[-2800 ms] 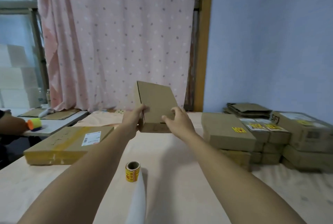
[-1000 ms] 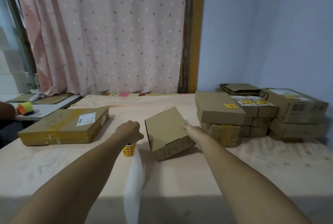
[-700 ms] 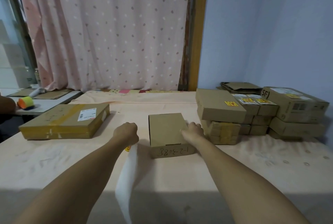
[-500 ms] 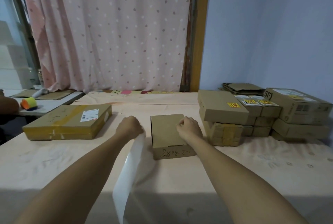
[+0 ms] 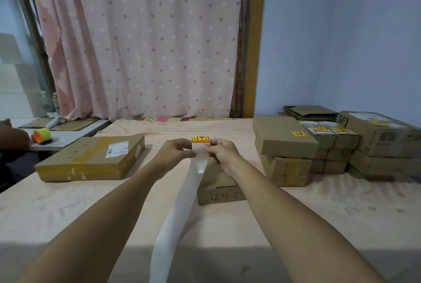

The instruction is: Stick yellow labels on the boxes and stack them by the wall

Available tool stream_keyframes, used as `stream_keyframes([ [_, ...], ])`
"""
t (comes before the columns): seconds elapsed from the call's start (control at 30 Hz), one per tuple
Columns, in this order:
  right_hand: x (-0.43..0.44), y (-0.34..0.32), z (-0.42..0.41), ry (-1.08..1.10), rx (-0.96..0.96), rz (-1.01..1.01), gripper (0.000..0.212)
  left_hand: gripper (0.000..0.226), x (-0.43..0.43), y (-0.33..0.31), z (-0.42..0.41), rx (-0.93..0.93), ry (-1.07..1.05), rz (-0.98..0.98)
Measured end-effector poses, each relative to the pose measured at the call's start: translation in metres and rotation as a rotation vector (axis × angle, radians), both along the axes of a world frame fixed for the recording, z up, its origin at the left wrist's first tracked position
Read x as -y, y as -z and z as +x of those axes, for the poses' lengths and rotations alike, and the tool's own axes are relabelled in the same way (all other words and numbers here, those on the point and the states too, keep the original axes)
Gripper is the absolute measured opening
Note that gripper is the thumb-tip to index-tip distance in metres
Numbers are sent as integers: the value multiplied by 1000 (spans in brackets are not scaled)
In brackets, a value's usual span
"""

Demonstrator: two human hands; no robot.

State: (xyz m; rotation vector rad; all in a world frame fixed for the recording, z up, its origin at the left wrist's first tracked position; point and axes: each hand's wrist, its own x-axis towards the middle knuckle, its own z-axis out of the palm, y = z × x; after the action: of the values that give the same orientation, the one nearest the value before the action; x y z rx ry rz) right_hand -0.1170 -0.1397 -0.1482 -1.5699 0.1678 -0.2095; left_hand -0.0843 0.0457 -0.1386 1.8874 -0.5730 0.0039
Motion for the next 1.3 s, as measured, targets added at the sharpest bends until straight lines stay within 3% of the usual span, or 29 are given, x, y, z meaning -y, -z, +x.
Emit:
stream_keyframes([
  [0.1, 2, 0, -4, -18, 15, -46, 19, 13, 6, 2, 3, -106, -34, -178],
  [0.3, 13, 0, -12, -13, 37, -149, 31, 18, 19, 6, 6, -109, 8, -211],
  [0.33, 15, 1, -11, 27, 38, -240, 37, 16, 22, 7, 6, -86, -16, -219],
  [0.43, 17, 3, -10, 191, 90, -774, 49, 13, 29, 10, 8, -26, -84, -209],
  [0.5, 15, 2, -11, 165, 238, -1016, 40, 19, 31, 14, 11, -10, -88, -173],
  [0.57, 14, 1, -11, 102, 336, -1135, 27, 20, 32, 14, 12, -9, -65, -155],
  [0.77, 17, 9, -7, 112, 293, -1057, 25, 15, 28, 16, 6, -77, 13, -118],
  [0.9, 17, 17, -9, 71, 261, -1001, 25, 14, 23, 22, 14, 6, -16, -7],
  [1.17, 21, 7, -4, 84, 301, -1236, 27, 14, 26, 24, 15, 66, -25, 63],
  [1.3, 23, 9, -4, 84, 314, -1248, 27, 16, 26, 26, 16, 44, 0, 47],
])
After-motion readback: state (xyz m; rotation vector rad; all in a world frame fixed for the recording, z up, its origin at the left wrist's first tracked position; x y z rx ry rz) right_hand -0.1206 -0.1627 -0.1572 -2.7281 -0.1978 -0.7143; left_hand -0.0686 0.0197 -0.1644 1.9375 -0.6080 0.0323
